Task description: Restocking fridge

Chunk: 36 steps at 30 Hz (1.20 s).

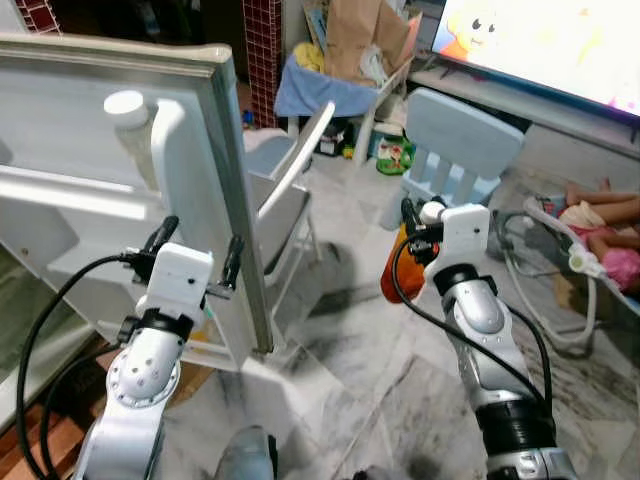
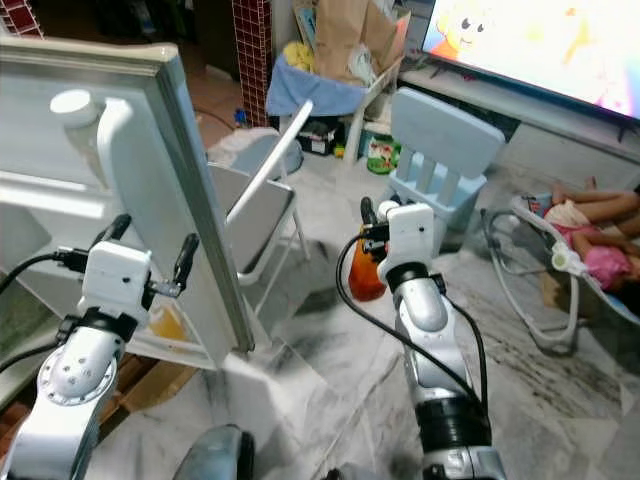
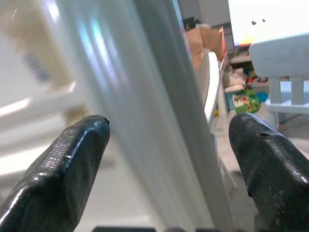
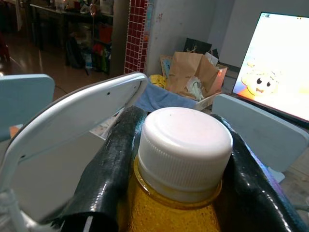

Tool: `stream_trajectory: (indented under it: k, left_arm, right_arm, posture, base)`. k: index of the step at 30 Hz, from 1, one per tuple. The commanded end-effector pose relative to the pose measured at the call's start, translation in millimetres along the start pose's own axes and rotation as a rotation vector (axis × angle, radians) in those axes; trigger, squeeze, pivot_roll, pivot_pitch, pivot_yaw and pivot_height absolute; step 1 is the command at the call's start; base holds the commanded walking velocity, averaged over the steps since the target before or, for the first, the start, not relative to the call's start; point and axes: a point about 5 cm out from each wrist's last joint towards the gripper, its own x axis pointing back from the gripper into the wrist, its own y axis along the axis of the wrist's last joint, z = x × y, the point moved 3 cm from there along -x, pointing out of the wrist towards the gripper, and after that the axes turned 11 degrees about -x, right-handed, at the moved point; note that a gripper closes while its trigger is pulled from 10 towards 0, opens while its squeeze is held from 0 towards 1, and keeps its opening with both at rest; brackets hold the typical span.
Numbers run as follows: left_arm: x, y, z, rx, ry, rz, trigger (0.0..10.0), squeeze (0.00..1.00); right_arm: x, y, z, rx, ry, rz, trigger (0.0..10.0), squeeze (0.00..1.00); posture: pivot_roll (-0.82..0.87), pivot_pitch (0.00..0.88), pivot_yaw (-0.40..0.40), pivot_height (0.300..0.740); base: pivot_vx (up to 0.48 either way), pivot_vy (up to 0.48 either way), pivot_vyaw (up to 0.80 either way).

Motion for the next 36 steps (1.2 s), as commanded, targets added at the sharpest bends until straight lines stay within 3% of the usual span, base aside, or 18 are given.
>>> stream_trajectory:
  k: [1,12,18,27,36]
  left_arm:
    - [-0.1,3,3.7,-0.014,0.011,-0.008,10.0,0.00]
    - [1.7,-2,9.8,0.013,0.041,0.021,10.0,0.00]
    - [4.1,-22,27.8,0.069,0.136,0.117,10.0,0.00]
    - [5.1,-42,47.4,0.061,0.210,0.187,10.0,0.00]
    - [9.4,-50,47.2,0.075,0.210,0.221,10.0,0.00]
  right_arm:
    - [-2.9,7,-0.7,0.010,-0.005,-0.030,10.0,0.00]
    - [-2.8,6,-0.3,0.003,-0.006,-0.029,10.0,0.00]
    - [-3.4,6,2.1,-0.001,0.004,-0.027,10.0,0.00]
    - [-6.0,8,2.7,-0.017,0.007,-0.036,10.0,0.00]
    - [-5.2,8,3.2,-0.017,0.012,-0.033,10.0,0.00]
  posture:
    - [0.22,0.000,-0.072,0.740]
    - [0.22,0.000,-0.074,0.740]
    - [0.22,0.000,-0.076,0.740]
    - [0.21,0.000,-0.075,0.740]
    - [0.21,0.000,-0.076,0.740]
  base:
    - [-0.300,0.000,0.00]
    - [-0.204,0.000,0.00]
    - [0.000,0.000,0.00]
    - [0.000,0.480,0.00]
    - [0.000,0.480,0.00]
